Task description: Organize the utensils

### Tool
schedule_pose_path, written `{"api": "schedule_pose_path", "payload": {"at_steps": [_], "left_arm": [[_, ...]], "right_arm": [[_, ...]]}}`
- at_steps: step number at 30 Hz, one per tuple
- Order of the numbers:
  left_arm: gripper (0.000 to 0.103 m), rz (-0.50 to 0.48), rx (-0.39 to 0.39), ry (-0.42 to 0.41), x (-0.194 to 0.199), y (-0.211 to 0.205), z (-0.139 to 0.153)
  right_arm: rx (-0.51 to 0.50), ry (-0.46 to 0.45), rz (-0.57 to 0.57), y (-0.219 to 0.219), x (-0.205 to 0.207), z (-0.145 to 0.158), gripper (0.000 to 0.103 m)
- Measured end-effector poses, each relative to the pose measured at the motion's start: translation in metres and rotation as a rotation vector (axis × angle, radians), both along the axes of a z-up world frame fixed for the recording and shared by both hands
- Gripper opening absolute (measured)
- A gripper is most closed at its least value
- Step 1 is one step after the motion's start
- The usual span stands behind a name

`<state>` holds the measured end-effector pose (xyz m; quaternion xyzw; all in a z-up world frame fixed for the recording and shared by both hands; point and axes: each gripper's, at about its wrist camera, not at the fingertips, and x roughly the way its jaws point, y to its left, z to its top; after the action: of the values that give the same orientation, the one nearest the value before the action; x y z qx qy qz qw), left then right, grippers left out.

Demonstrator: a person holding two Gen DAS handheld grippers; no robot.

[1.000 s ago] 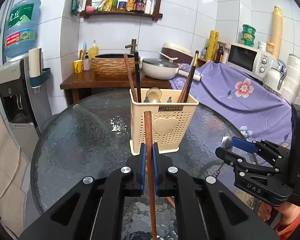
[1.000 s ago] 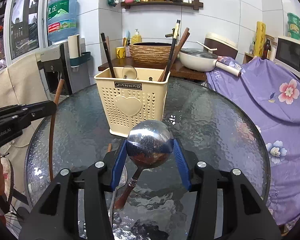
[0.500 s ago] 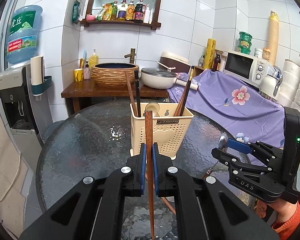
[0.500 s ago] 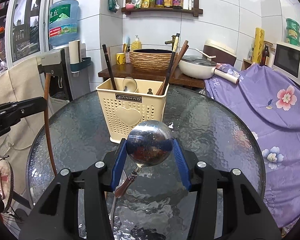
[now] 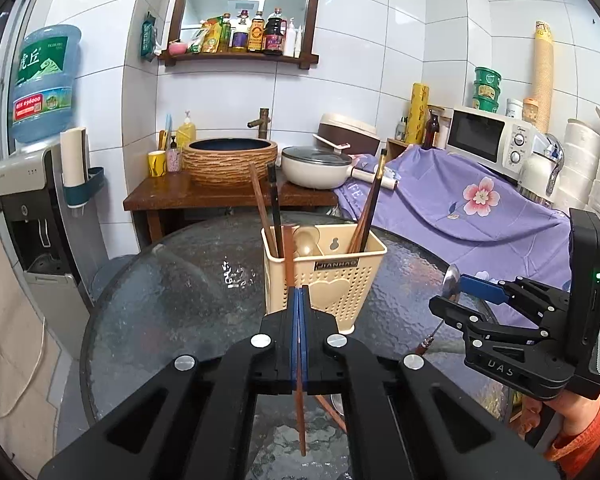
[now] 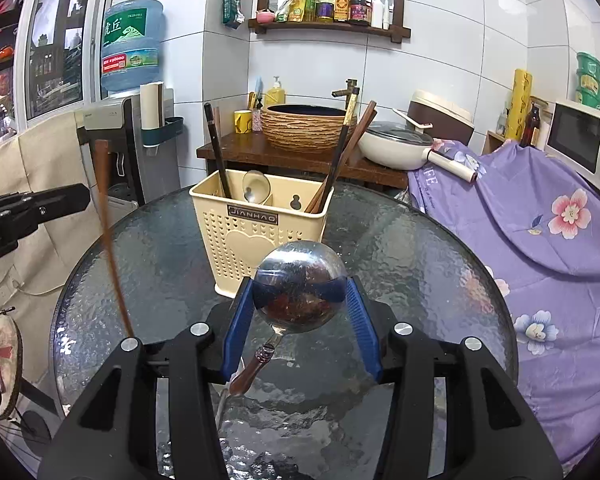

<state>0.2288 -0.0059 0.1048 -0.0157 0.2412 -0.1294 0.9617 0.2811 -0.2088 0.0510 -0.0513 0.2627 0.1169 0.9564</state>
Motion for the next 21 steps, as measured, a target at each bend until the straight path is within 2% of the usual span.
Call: {"api": "schedule_pose_path", "payload": {"at_steps": [5, 14, 15, 17, 19, 21], "left_arm": [[0.0, 0.005, 0.002, 0.007, 0.006, -0.001, 0.0], [0.001, 0.044, 0.027, 0.082, 0.027, 0.011, -0.023], [0.004, 0.063, 0.025, 0.104, 0.033, 0.015, -0.029], [0.017, 0.082, 0.031, 0.145, 0.043, 0.019, -0.039], [0.04, 0.119, 0.046, 0.176, 0.053, 0.025, -0.052], [0.04, 0.133, 0.054, 0.203, 0.058, 0.029, -0.063]], "right_arm": [[0.001, 0.007, -0.01, -0.003, 0.004, 0.0, 0.048], [0.006, 0.03, -0.013, -0.005, 0.008, -0.006, 0.048], [0.005, 0.028, -0.012, -0.005, 0.008, -0.006, 0.048], [0.004, 0.022, -0.01, -0.004, 0.007, -0.004, 0.048], [0.001, 0.02, -0.009, -0.004, 0.008, -0.003, 0.048], [-0.002, 0.019, -0.01, -0.004, 0.008, -0.003, 0.048]]}}
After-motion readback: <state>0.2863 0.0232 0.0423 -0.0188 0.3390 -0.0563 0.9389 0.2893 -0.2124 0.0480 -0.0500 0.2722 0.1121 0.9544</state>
